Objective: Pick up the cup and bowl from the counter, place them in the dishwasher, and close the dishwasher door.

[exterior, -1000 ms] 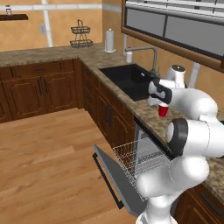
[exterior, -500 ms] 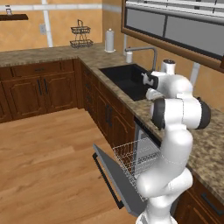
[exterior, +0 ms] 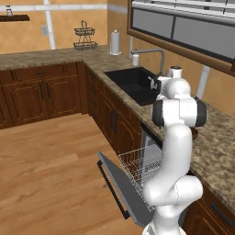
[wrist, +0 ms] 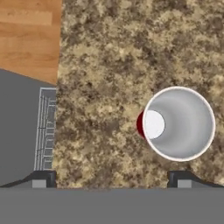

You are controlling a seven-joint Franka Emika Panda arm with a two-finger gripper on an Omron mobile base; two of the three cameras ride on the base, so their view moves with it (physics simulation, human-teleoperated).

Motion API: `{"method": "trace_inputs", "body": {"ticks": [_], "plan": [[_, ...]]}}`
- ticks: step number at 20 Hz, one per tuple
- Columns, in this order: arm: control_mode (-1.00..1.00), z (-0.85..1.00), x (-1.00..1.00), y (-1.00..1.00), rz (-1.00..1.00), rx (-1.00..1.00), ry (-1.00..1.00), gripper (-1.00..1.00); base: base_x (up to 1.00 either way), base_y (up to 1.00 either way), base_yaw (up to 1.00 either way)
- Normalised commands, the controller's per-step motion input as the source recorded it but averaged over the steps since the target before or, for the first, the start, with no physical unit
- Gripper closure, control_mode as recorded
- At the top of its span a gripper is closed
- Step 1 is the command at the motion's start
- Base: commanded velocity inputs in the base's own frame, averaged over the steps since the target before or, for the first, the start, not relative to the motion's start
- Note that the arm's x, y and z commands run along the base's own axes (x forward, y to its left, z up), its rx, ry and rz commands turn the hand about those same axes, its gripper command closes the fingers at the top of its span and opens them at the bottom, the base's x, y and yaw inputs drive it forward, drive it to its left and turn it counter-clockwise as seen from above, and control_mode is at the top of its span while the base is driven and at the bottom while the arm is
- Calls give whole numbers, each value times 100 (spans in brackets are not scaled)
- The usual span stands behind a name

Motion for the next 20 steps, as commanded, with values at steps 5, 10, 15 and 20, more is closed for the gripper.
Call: {"method": "trace_inputs", "body": {"ticks": [5, 10, 15, 20], "plan": [[-100, -35, 27, -25, 0, 0, 13, -100, 0, 0, 0], [-100, -24, 10, -8, 0, 0, 9, -100, 0, 0, 0], [-100, -18, 26, -1, 1, 0, 0, -100, 0, 0, 0], [-100, -36, 11, -3, 2, 0, 3, -100, 0, 0, 0]]}}
